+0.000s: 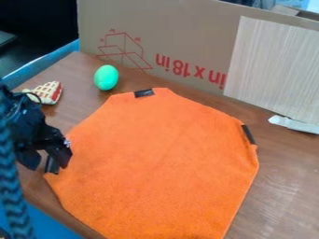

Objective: Fold the clothe from bottom left to top right

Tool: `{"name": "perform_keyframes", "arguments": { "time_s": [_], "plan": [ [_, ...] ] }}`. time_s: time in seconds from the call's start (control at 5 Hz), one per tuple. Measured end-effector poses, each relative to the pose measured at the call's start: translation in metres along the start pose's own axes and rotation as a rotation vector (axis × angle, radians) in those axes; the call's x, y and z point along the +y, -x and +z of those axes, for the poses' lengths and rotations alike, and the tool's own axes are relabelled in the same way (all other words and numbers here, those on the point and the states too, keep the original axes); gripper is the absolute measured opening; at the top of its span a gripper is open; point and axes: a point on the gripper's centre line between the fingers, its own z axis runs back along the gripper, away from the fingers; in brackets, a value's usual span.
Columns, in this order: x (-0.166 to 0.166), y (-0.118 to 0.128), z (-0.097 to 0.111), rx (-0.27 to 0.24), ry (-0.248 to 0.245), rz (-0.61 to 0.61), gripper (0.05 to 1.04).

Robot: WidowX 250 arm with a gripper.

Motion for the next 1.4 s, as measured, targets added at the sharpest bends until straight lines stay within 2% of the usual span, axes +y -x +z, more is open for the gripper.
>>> {"name": "perform_keyframes", "arguments": {
  "time_s": [0.2, 0.6, 0.8, 1.0, 1.2, 1.4],
  "plan": [
    [-0.003, -0.001, -0.006, -0.016, -0.007, -0.012, 0.947],
    [0.005, -0.002, -0.013, -0.049, -0.067, -0.018, 0.360],
    [0.006, 0.000, -0.013, -0.057, -0.085, -0.042, 0.167],
    [0.010, 0.000, -0.011, -0.022, -0.063, -0.030, 0.077],
    [0.019, 0.005, -0.003, 0.029, -0.040, 0.062, 0.064],
    [0.008, 0.004, 0.017, 0.042, 0.008, 0.082, 0.064]
  ]
}}
